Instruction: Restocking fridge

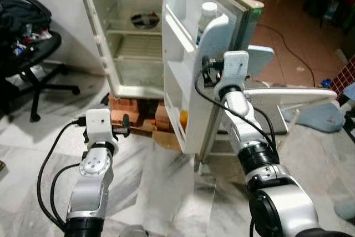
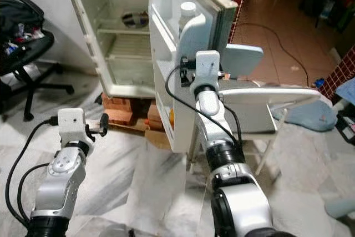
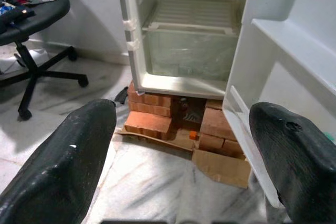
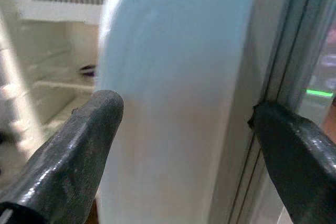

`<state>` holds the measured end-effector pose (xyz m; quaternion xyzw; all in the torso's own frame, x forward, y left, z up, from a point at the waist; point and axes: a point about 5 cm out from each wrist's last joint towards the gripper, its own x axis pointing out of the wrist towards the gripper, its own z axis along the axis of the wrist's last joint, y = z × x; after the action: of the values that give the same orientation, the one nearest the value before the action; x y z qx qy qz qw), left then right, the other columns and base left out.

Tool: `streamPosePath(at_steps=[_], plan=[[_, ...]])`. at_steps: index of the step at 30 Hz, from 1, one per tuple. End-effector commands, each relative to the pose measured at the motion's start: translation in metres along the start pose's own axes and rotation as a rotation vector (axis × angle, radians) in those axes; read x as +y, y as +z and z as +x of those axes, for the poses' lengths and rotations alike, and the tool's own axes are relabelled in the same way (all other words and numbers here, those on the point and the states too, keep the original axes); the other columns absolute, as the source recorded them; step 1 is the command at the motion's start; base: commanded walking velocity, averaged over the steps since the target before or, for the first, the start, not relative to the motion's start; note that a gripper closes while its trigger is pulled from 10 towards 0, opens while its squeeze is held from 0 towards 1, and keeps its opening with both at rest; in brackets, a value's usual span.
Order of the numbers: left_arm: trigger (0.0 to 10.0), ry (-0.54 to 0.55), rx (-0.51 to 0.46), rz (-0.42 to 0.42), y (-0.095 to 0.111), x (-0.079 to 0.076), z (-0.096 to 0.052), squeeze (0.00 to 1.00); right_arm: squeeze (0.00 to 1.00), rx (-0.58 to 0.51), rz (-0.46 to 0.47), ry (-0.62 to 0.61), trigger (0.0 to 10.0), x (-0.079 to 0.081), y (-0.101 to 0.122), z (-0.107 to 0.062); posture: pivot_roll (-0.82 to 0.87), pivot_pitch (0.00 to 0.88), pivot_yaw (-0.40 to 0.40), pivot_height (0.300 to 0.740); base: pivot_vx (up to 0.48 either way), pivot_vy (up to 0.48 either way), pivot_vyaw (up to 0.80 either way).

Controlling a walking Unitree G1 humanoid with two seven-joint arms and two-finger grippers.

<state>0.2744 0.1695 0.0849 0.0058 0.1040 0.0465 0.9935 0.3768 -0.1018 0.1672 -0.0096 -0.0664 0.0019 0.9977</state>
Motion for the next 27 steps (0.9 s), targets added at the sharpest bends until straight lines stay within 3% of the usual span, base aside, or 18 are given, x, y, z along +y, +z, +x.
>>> streamPosePath(at_steps=[1, 6, 8, 9, 11, 14, 15, 17, 20, 21, 22, 24, 25, 27], plan=[[10.0, -0.006, -0.004, 0.010, 0.002, 0.000, 0.000, 0.00, 0.00, 0.003, 0.000, -0.039, 10.0, -0.007, 0.008, 0.009, 0.14, 0.008, -0.041, 0.740, 0.000, 0.000, 0.00], [10.0, -0.001, 0.003, 0.012, 0.001, 0.000, -0.001, 0.00, 0.00, 0.022, 0.055, -0.037, 10.0, -0.006, 0.008, 0.013, 0.15, 0.007, -0.045, 0.740, 0.000, 0.000, 0.00], [10.0, -0.001, 0.006, 0.011, 0.001, 0.000, -0.001, 0.00, 0.00, 0.011, 0.162, 0.065, 10.0, 0.005, 0.011, 0.013, 0.15, 0.008, -0.045, 0.740, 0.000, 0.000, 0.00], [10.0, -0.001, 0.008, 0.011, 0.001, 0.000, -0.001, 0.00, 0.00, 0.002, 0.286, 0.194, 10.0, 0.019, 0.016, 0.012, 0.15, 0.008, -0.044, 0.740, 0.000, 0.000, 0.00], [10.0, -0.002, 0.010, 0.011, 0.000, 0.000, -0.001, 0.00, 0.00, 0.002, 0.366, 0.302, 10.0, 0.031, 0.019, 0.009, 0.14, 0.008, -0.042, 0.740, 0.000, 0.000, 0.00], [10.0, -0.004, 0.016, 0.013, -0.001, -0.001, 0.000, 0.00, 0.00, -0.008, 0.564, 0.546, 10.0, 0.051, 0.029, -0.003, 0.14, 0.008, -0.043, 0.740, 0.000, 0.000, 0.00], [10.0, -0.004, 0.016, 0.013, -0.001, -0.001, 0.000, 0.00, 0.00, -0.008, 0.564, 0.546, 10.0, 0.051, 0.029, -0.003, 0.14, 0.008, -0.043, 0.740, 0.000, 0.000, 0.00], [10.0, -0.005, 0.017, 0.018, -0.001, -0.001, 0.000, 0.00, 0.00, -0.014, 0.497, 0.650, 10.0, 0.054, 0.027, -0.010, 0.15, 0.008, -0.043, 0.740, 0.000, 0.000, 0.00], [10.0, 0.002, 0.020, 0.018, -0.001, 0.000, -0.001, 0.00, 0.00, 0.095, 0.261, 0.576, 10.0, 0.034, -0.003, -0.008, 0.15, 0.010, -0.043, 0.740, 0.000, 0.000, 0.00], [10.0, 0.002, 0.020, 0.018, -0.001, 0.000, -0.001, 0.00, 0.00, 0.095, 0.261, 0.576, 10.0, 0.034, -0.003, -0.008, 0.15, 0.010, -0.043, 0.740, 0.000, 0.000, 0.00], [10.0, 0.003, 0.020, 0.019, -0.002, 0.000, -0.001, 0.00, 0.00, 0.163, 0.159, 0.532, 10.0, 0.021, -0.017, -0.008, 0.15, 0.011, -0.044, 0.740, 0.000, 0.000, 0.00], [10.0, 0.004, 0.020, 0.021, -0.002, 0.000, -0.002, 0.00, 0.00, 0.221, 0.062, 0.496, 10.0, 0.008, -0.029, -0.010, 0.15, 0.012, -0.045, 0.740, 0.000, 0.000, 0.00], [10.0, -0.003, 0.005, 0.018, 0.000, 0.000, -0.003, 0.00, 0.00, 0.287, -0.004, 0.432, 10.0, -0.010, -0.041, -0.013, 0.14, 0.014, -0.044, 0.740, 0.000, 0.000, 0.00], [10.0, -0.005, 0.000, 0.017, 0.000, 0.000, -0.004, 0.00, 0.00, 0.303, -0.016, 0.417, 10.0, -0.014, -0.044, -0.014, 0.14, 0.014, -0.044, 0.740, 0.000, 0.000, 0.00]])
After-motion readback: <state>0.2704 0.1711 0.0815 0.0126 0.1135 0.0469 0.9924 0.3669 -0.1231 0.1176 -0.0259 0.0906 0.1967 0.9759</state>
